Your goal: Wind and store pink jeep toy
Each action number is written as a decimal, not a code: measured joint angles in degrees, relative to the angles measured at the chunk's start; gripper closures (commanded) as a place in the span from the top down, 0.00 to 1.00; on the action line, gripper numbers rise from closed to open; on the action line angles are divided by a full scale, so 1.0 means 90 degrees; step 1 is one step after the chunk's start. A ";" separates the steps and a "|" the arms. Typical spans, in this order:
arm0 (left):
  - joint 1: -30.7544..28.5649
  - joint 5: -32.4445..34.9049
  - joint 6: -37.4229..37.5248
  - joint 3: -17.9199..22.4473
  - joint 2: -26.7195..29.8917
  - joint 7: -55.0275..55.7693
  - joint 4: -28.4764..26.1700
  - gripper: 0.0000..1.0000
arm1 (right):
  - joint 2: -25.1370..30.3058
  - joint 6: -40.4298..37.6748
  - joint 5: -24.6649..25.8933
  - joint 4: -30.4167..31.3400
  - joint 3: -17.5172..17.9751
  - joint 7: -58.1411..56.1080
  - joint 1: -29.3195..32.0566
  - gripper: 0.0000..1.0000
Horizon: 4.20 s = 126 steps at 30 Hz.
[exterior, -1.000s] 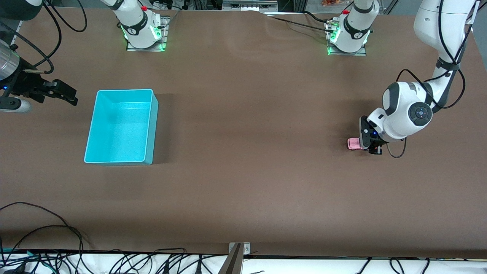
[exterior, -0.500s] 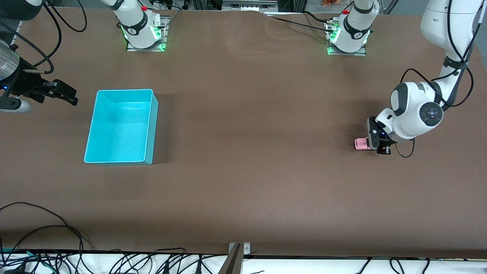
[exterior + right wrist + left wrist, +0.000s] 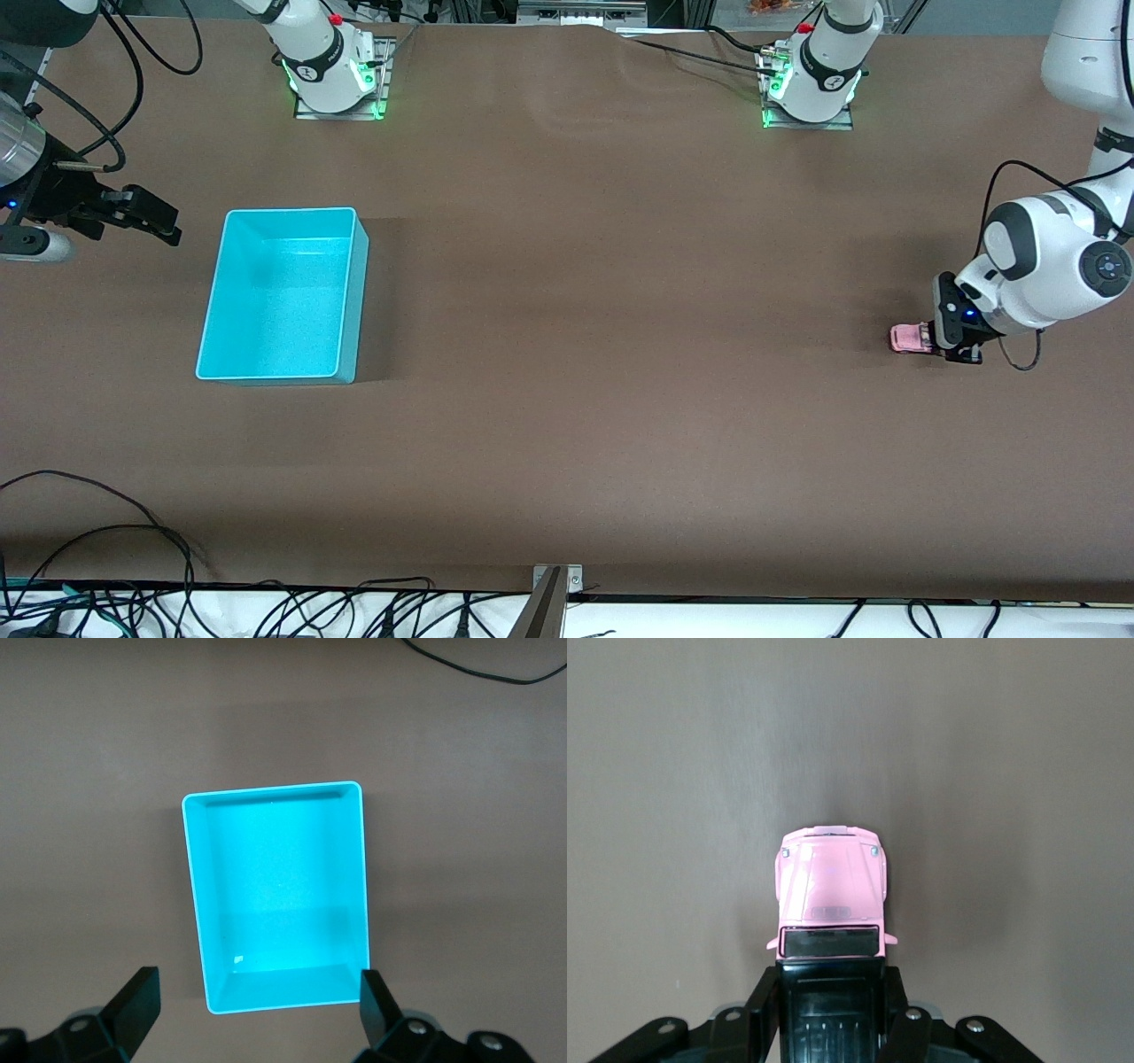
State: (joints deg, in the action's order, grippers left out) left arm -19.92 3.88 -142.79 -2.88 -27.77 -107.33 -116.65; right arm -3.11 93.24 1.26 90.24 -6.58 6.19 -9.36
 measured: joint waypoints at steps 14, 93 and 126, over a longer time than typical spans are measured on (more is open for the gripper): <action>-0.0138 0.0000 0.0019 -0.0002 -0.0065 -0.0115 0.0110 0.10 | 0.0000 0.0000 0.0000 0.0000 0.0000 0.0000 0.0000 1.00; -0.0400 0.0584 0.0816 -0.0007 -0.0871 -0.0259 0.1580 1.00 | 0.0000 0.0000 0.0000 0.0000 0.0000 0.0000 0.0000 1.00; -0.0451 0.0569 0.1600 -0.0608 -0.0575 0.0034 0.1568 1.00 | 0.0000 0.0000 0.0000 0.0000 0.0000 0.0000 0.0000 1.00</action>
State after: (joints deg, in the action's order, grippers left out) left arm -23.98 9.00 -128.39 -8.36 -32.95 -107.02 -102.54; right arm -3.11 93.23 1.26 90.24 -6.58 6.19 -9.37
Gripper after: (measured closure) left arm 0.000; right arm 0.000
